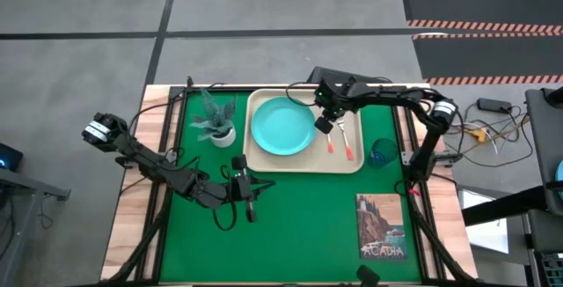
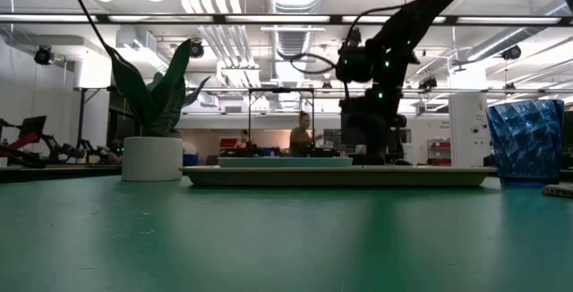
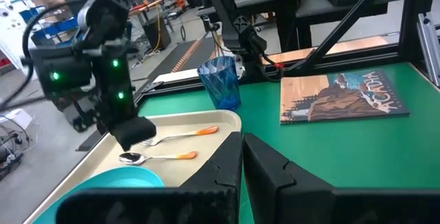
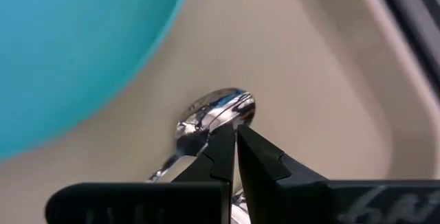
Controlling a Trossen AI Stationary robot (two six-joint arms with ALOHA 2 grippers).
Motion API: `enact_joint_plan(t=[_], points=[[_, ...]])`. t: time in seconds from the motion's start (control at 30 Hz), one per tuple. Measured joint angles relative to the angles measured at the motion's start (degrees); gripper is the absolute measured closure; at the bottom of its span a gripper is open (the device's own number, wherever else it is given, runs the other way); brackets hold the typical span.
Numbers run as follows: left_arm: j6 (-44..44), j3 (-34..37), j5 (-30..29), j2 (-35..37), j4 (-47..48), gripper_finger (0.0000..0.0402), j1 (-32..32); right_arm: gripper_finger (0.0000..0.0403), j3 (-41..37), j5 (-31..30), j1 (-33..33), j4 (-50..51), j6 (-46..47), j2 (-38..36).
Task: Pick and place plate/cup/fork/spoon on tray
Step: Adjust the orange spoon on the light white tray
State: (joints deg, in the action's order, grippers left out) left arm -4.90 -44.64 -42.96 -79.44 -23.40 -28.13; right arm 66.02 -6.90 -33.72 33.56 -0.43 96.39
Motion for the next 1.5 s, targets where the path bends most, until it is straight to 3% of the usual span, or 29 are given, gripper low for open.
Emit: enact_joint_plan(t=[0.37,0.83,1.5], points=[[-0.4,0.0,-1.0,0.0,0.0,0.0401,0.8,0.0392,0.0,1.4,-0.5,-2.0,-0.3,4.2],[-0.1,0.0,-1.0,0.0,0.0,0.0402,1.1,0.0392,-2.2,0.9,-0.6,-2.6,-0.7,3.8],[0.0,-0.1,-1.0,0.0,0.0,0.0402,1.1,0.0392,-1.7,0.9,-0.5,2.6,2.2,-6.3]])
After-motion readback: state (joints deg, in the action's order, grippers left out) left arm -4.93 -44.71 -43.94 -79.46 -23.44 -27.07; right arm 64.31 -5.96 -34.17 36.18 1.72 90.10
